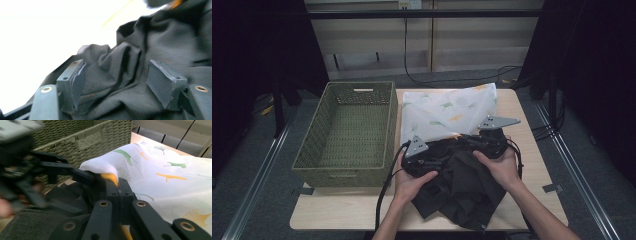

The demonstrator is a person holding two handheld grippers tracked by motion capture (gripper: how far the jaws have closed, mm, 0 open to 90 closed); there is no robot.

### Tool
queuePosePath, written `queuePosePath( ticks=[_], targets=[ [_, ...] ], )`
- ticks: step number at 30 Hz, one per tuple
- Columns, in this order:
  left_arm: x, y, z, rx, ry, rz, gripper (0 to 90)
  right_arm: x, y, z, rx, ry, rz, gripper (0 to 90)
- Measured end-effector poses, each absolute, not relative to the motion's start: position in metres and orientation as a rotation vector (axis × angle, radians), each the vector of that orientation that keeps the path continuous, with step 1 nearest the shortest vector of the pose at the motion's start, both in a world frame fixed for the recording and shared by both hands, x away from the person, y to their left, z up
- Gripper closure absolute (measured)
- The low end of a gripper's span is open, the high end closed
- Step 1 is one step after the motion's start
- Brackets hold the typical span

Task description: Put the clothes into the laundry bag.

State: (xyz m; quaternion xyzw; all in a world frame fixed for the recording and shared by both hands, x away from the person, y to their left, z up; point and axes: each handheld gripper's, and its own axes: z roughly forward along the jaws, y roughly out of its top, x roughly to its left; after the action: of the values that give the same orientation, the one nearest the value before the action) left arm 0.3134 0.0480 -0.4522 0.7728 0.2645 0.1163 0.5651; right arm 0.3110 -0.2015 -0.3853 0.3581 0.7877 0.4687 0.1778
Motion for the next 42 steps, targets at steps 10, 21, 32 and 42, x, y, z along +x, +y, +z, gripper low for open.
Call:
queuePosePath(
  ticks=[10, 21, 32, 42],
  targets=[
    [0.273, 0.043, -0.426, 1.740, 0.391, 0.103, 26.8, 0.316, -0.203, -0.391, 1.015, 2.241, 1.325, 89.4],
    [0.279, 0.012, -0.445, 1.877, 0.409, 0.138, 20.7, 0.315, -0.202, -0.391, 1.011, 2.246, 1.320, 89.5],
    [0.290, 0.009, -0.458, 1.966, 0.470, 0.246, 72.3, 0.314, -0.205, -0.389, 1.003, 2.250, 1.313, 89.4],
    [0.308, 0.020, -0.410, 1.863, 0.561, 0.383, 74.7, 0.306, -0.209, -0.369, 0.969, 2.218, 1.353, 89.4]
  ],
)
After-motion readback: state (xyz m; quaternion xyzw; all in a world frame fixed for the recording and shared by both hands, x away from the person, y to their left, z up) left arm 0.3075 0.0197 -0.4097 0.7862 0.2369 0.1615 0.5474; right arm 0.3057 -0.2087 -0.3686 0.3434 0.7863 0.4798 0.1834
